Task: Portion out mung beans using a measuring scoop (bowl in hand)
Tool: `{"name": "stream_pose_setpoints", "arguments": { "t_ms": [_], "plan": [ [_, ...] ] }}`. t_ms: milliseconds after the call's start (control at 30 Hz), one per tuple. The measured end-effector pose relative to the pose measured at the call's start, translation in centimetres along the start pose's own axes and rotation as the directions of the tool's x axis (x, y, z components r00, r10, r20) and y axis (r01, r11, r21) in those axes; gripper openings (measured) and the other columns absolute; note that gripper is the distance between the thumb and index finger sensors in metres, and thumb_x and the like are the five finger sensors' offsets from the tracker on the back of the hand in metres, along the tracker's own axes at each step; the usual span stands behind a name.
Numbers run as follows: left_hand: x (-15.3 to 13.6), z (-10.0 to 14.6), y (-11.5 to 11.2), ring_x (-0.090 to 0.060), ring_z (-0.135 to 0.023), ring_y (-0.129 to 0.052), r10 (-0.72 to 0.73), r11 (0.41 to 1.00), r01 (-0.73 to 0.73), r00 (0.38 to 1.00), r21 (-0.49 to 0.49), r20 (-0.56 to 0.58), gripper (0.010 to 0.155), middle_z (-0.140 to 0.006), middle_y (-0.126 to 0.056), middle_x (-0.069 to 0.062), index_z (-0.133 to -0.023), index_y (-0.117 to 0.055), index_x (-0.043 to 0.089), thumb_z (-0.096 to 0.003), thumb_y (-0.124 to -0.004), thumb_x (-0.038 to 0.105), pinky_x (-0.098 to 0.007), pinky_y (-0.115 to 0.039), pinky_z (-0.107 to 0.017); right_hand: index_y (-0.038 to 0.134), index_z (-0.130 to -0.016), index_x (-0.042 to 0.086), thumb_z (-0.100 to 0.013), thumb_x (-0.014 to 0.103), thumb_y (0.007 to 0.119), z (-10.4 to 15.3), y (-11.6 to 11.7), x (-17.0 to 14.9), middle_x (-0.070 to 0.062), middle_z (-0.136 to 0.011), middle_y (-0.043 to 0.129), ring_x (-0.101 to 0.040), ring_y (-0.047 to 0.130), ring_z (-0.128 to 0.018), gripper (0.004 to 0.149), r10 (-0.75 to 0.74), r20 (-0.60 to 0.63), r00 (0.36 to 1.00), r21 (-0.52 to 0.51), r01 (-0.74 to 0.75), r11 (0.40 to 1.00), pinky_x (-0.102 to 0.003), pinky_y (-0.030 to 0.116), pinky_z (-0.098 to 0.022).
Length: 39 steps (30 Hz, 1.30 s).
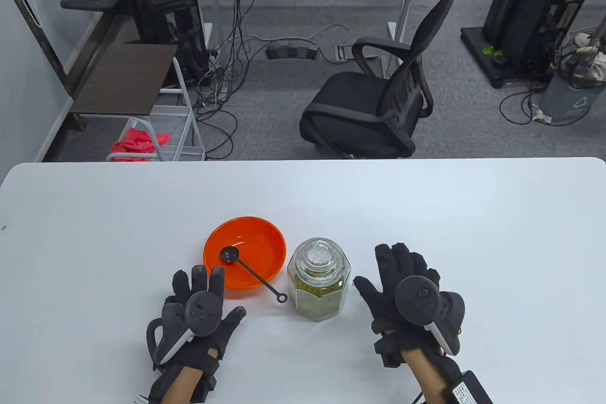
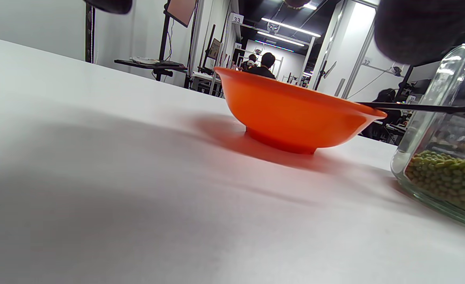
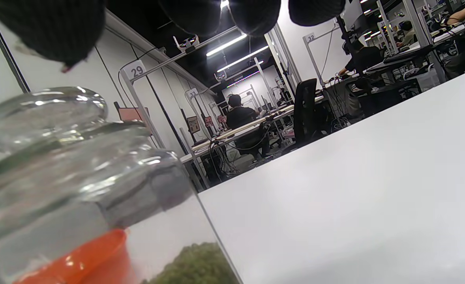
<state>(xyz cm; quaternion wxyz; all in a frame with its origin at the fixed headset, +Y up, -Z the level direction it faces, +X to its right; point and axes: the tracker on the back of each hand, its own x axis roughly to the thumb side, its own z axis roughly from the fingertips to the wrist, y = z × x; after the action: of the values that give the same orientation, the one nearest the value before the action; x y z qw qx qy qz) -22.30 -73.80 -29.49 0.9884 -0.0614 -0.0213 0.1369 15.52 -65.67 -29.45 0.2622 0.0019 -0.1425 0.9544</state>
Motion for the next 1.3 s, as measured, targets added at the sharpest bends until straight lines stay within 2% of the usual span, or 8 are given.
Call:
{"name": "stream_pose_setpoints", "arguments": {
  "t_ms": [233, 433, 733, 900, 1067, 1300],
  "plan": [
    [-0.1, 0.0, -0.1, -0.057, -0.108, -0.011, 0.001, 1.0, -0.001, 1.0, -0.015, 0.001, 0.089, -0.113, -0.005, -0.009, -0.113, -0.013, 0.032, -0.0492, -0.062, 0.07, -0.075, -0.039, -0.074, 0.061, -0.104, 0.019, -0.04, 0.056, 0.082, -0.9, -0.1, 2.8, -0.02, -0.11, 0.054, -0.055, 0.052, -0.1, 0.077, -0.008, 0.052, 0.999, -0.007, 0.009, 1.0, -0.081, 0.037, -0.063],
    [0.0, 0.0, -0.1, -0.057, -0.108, -0.01, 0.014, 0.999, -0.014, 1.0, -0.032, 0.007, 0.09, -0.113, -0.005, -0.009, -0.114, -0.012, 0.032, -0.0494, -0.061, 0.07, -0.076, -0.039, -0.074, 0.059, -0.105, 0.018, -0.04, 0.056, 0.082, -1.5, 0.9, 4.6, -0.02, -0.11, 0.053, -0.055, 0.053, -0.1, 0.079, -0.013, 0.075, 0.997, 0.023, 0.011, 1.0, -0.081, 0.037, -0.063],
    [0.2, 0.0, -0.3, -0.057, -0.108, -0.01, 0.003, 0.999, -0.002, 1.0, -0.042, 0.021, 0.09, -0.113, -0.004, -0.009, -0.114, -0.012, 0.032, -0.0494, -0.062, 0.07, -0.076, -0.038, -0.074, 0.052, -0.107, 0.015, -0.039, 0.058, 0.083, -3.0, 3.7, 6.6, -0.021, -0.111, 0.05, -0.055, 0.051, -0.101, 0.085, -0.032, 0.071, 0.997, 0.148, 0.022, 0.989, -0.081, 0.035, -0.063],
    [0.2, 0.0, -0.3, -0.057, -0.107, -0.01, 0.002, 0.999, -0.001, 1.0, -0.043, 0.021, 0.09, -0.113, -0.004, -0.009, -0.114, -0.012, 0.032, -0.0494, -0.061, 0.07, -0.076, -0.038, -0.074, 0.052, -0.107, 0.015, -0.039, 0.054, 0.086, -3.5, 4.8, 7.0, -0.02, -0.11, 0.051, -0.055, 0.051, -0.101, 0.085, -0.001, 0.067, 0.998, 0.192, -0.012, 0.981, -0.081, 0.035, -0.064],
    [0.2, 0.0, -0.3, -0.057, -0.107, -0.009, 0.004, 0.999, -0.003, 1.0, -0.044, 0.023, 0.09, -0.113, -0.004, -0.01, -0.114, -0.012, 0.032, -0.0494, -0.061, 0.07, -0.076, -0.038, -0.074, 0.054, -0.105, 0.013, -0.039, 0.049, 0.091, -3.7, 5.1, 7.0, -0.023, -0.105, 0.058, -0.053, 0.06, -0.097, 0.084, -0.036, 0.06, 0.998, 0.174, 0.025, 0.984, -0.082, 0.035, -0.063],
    [0.2, 0.0, -0.3, -0.057, -0.107, -0.008, 0.008, 0.999, -0.007, 1.0, -0.046, 0.021, 0.089, -0.113, -0.004, -0.007, -0.114, -0.012, 0.032, -0.0494, -0.061, 0.07, -0.076, -0.037, -0.073, 0.057, -0.103, 0.008, -0.038, 0.043, 0.094, -3.7, 5.2, 7.2, -0.028, -0.1, 0.06, -0.053, 0.062, -0.093, 0.083, -0.082, 0.08, 0.993, 0.154, 0.069, 0.986, -0.081, 0.037, -0.063]
  ]
}}
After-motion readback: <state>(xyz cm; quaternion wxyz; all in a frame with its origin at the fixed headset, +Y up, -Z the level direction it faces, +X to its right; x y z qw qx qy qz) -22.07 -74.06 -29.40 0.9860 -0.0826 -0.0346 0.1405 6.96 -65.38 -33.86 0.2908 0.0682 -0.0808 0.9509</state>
